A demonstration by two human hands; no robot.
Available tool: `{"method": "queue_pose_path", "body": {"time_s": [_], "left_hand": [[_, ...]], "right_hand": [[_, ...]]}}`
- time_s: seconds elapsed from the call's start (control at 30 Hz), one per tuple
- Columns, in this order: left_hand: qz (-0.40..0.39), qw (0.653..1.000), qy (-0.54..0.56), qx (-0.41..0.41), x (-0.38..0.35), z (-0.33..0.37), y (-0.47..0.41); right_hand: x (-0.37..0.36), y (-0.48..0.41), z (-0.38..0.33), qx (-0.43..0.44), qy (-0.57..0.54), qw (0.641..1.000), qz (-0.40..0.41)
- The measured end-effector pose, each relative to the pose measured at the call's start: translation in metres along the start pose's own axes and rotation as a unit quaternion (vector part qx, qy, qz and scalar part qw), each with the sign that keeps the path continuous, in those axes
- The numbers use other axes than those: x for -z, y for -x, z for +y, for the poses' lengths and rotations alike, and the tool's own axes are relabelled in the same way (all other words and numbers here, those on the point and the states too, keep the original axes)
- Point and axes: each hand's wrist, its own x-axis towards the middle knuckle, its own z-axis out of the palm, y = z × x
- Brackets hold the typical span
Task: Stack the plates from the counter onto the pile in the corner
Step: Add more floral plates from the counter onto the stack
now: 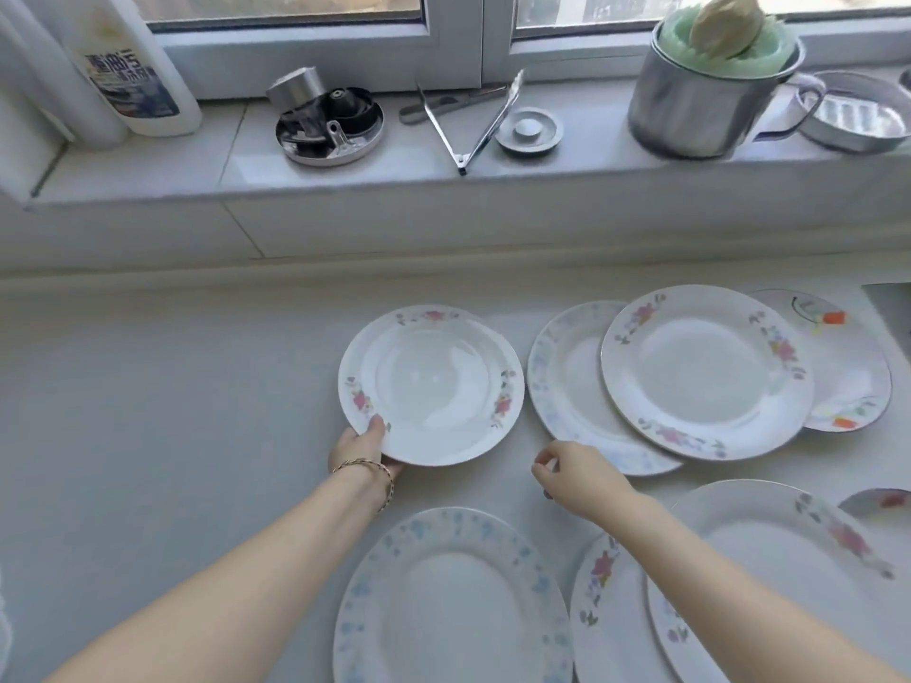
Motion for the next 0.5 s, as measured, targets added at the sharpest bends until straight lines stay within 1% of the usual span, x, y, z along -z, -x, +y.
{"method": "queue_pose_path", "body": {"time_s": [0.13, 0.23, 0.37, 0.5], "left_hand": [[-0.011, 1.0, 0.001, 0.0, 0.019, 0.013, 0.005], [-0.03, 0.999, 0.015, -0.026, 0.041, 0.032, 0.012], [-0.028, 0.997, 0.022, -0.074, 0.08, 0.068, 0.029], [-0.03, 0.993, 0.036, -0.112, 0.143, 0.105, 0.048]], "right_hand": [[0.0, 0.003, -0.011, 0.008, 0.01, 1.0, 0.008], [-0.005, 0.011, -0.028, 0.021, 0.019, 0.999, 0.014], [-0.025, 0.026, -0.066, 0.049, 0.037, 0.998, 0.008], [-0.056, 0.04, -0.118, 0.085, 0.049, 0.995, 0.007]]}}
